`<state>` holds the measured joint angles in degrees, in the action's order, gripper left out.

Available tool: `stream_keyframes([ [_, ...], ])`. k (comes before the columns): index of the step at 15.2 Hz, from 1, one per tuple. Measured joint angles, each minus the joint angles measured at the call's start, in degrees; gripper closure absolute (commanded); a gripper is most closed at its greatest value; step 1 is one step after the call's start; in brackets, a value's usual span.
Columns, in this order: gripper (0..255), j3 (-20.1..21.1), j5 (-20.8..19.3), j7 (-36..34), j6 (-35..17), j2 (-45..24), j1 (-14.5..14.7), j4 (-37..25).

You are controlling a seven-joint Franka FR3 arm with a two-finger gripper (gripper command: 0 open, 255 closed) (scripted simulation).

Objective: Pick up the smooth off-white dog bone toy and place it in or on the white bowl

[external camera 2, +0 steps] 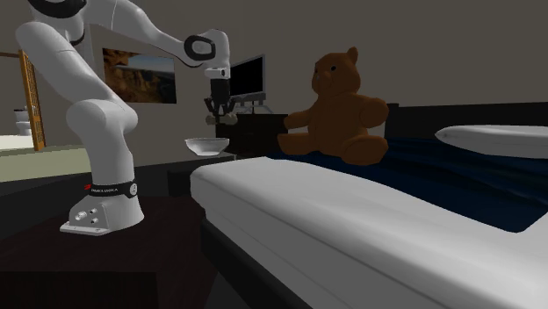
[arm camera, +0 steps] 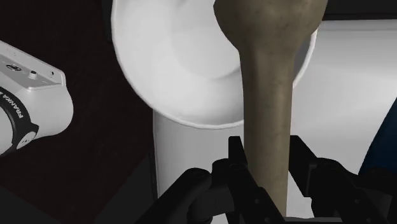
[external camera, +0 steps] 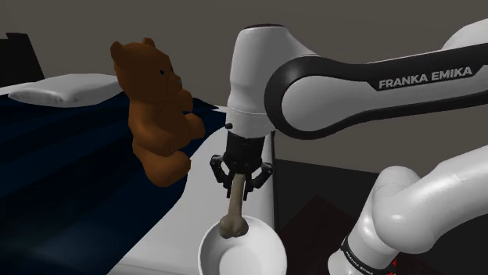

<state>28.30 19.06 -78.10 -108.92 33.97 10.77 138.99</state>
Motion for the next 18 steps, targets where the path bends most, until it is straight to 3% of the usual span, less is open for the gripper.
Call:
stream_keyframes([
  [6,255,4.7,4.6,-7.0,2.3,5.4,4.8,1.5],
  [18,255,8.3,7.2,-6.8,-6.6,3.6,5.6,8.6],
])
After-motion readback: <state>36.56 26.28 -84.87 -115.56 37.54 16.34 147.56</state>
